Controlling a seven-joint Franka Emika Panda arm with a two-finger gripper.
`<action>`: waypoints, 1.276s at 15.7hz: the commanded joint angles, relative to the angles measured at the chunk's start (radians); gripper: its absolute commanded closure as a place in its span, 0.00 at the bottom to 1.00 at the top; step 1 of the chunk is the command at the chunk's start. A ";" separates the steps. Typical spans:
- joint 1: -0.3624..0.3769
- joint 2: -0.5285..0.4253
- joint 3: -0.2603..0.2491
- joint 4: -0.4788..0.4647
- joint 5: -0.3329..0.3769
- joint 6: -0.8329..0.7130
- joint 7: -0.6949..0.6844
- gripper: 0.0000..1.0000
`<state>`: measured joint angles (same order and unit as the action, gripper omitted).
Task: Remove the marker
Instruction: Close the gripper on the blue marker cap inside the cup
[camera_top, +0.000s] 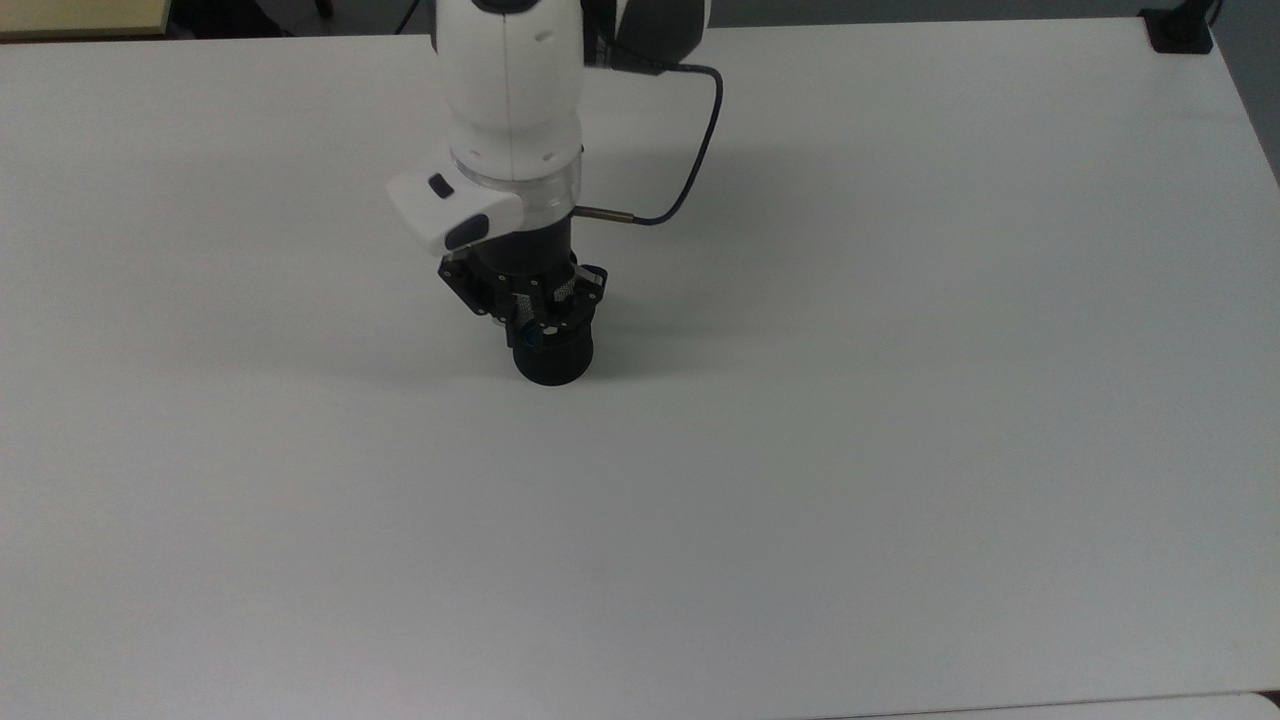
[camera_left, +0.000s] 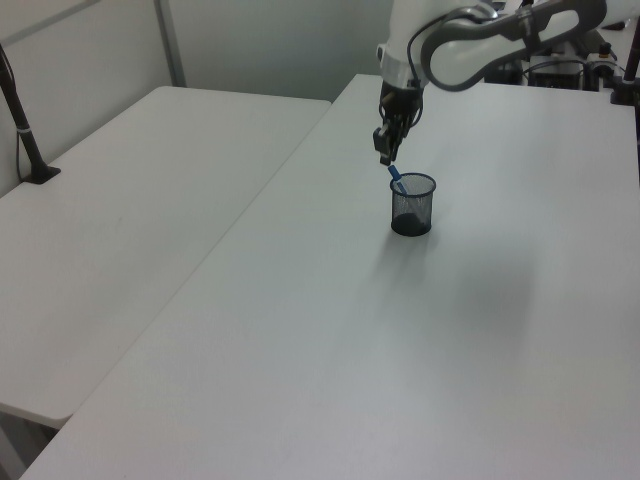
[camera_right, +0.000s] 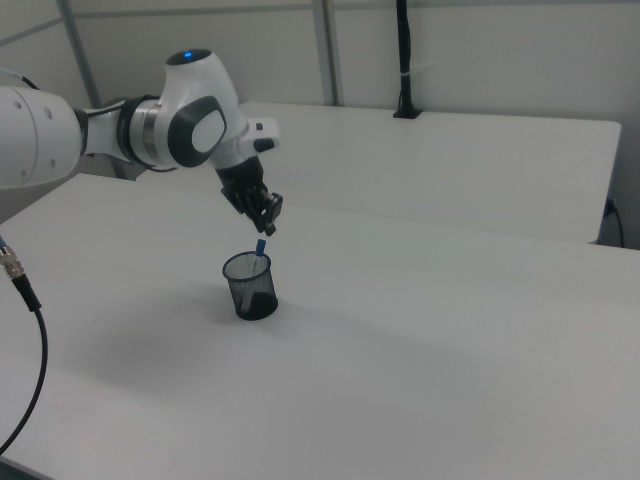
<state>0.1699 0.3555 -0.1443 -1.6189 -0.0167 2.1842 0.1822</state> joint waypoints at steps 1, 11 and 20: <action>-0.021 -0.062 -0.003 -0.024 -0.002 0.003 0.017 0.82; 0.026 0.014 0.006 -0.026 -0.019 0.003 0.008 0.68; 0.026 0.025 0.006 -0.027 -0.037 0.003 -0.007 0.97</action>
<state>0.1885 0.3866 -0.1324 -1.6366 -0.0405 2.1839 0.1816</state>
